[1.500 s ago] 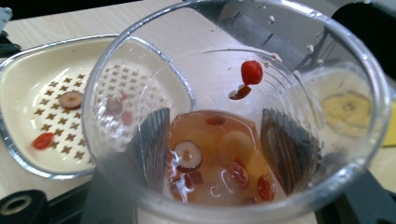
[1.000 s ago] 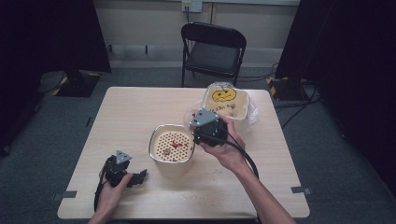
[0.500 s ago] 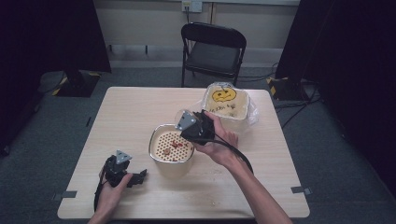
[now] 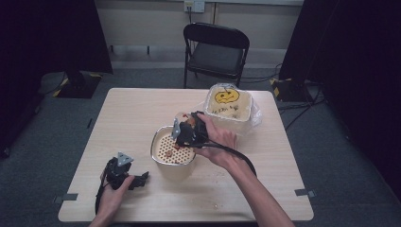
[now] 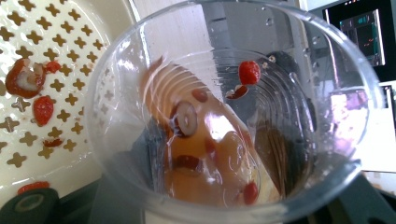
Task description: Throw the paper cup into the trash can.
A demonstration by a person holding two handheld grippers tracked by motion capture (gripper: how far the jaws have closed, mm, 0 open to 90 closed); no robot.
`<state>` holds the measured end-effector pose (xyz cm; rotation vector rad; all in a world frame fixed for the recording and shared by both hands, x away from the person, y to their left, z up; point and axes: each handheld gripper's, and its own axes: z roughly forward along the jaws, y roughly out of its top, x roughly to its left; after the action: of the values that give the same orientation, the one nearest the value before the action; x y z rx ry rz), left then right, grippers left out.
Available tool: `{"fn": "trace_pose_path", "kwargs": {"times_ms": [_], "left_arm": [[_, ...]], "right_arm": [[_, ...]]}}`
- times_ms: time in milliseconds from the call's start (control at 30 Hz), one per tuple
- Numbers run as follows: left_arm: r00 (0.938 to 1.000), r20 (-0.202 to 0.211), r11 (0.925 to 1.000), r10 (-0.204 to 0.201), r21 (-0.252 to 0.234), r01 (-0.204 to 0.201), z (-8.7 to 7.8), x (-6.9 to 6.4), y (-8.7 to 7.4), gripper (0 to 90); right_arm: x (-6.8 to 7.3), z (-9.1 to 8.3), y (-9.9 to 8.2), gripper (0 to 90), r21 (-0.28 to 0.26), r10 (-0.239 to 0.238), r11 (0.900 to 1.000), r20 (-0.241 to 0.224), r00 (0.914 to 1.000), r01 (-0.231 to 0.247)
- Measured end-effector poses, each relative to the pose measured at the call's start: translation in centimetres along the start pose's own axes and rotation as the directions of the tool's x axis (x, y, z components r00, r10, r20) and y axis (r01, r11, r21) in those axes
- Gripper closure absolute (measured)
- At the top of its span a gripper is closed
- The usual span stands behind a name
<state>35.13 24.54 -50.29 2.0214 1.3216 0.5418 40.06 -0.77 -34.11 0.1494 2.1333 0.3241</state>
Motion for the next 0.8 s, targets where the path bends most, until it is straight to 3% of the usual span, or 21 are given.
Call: {"fn": "trace_pose_path", "kwargs": {"times_ms": [267,400,633,800], "left_arm": [[1.0,0.0,1.0,0.0,0.0,0.0,0.0,0.0,0.0,0.0],[1.0,0.0,1.0,0.0,0.0,0.0,0.0,0.0,0.0,0.0],[1.0,0.0,1.0,0.0,0.0,0.0,0.0,0.0,0.0,0.0],[1.0,0.0,1.0,0.0,0.0,0.0,0.0,0.0,0.0,0.0]], "right_arm": [[0.4,0.3,0.7,48.6,0.029,-0.096,0.9951,0.036,0.9948,0.095],[0.4,0.3,0.8,48.6,0.031,-0.106,0.9941,0.041,0.9935,0.104],[0.6,0.4,1.1,48.6,0.062,-0.171,0.9841,0.069,0.9829,0.166],[1.1,0.7,1.1,48.7,0.097,-0.234,0.9698,0.105,0.9667,0.224]]}}
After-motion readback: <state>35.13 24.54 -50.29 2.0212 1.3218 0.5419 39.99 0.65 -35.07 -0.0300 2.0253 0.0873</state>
